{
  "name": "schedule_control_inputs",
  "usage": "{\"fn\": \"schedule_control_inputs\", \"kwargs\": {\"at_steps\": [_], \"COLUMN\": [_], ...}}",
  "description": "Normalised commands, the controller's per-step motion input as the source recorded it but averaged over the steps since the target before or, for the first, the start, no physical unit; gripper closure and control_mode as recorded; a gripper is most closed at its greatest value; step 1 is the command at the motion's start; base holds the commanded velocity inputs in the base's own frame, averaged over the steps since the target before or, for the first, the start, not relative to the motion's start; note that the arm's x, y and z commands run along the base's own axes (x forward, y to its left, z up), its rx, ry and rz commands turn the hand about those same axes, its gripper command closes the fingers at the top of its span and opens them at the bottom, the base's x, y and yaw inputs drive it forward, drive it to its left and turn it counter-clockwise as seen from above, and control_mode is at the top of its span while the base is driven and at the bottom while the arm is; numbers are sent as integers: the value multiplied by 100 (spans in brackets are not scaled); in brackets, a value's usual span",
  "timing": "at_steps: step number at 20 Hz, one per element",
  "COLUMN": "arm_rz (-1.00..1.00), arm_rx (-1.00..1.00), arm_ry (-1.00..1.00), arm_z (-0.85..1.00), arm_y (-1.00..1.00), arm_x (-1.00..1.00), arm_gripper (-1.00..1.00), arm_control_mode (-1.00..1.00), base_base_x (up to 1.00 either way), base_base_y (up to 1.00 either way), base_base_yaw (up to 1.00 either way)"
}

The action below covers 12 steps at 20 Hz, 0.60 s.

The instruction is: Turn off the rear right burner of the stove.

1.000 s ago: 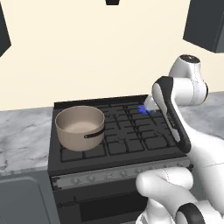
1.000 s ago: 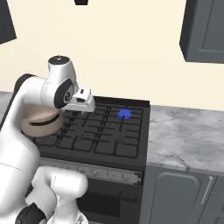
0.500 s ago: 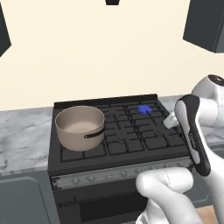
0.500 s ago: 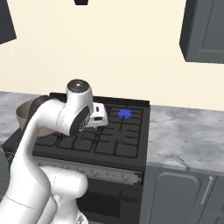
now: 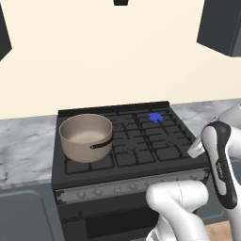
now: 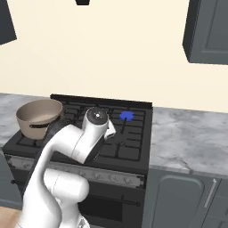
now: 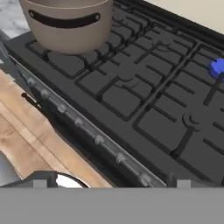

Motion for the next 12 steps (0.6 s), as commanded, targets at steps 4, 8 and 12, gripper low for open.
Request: {"fn": "schedule_control_inputs", "kwargs": {"at_steps": [4, 8, 12], "arm_rz": [37, 32, 17], "arm_rx": [-1, -1, 0], "arm_ry": [-9, -16, -21], "arm_z": [-25, -34, -32], "arm_y": [-31, -17, -9], "arm_x": [-6, 0, -4], "arm_gripper": [-100, -100, -100], "arm_control_mode": [-100, -100, -100], "base_base_x": [0, 0, 0], "base_base_y": [0, 0, 0], "base_base_yaw": [0, 0, 0]}}
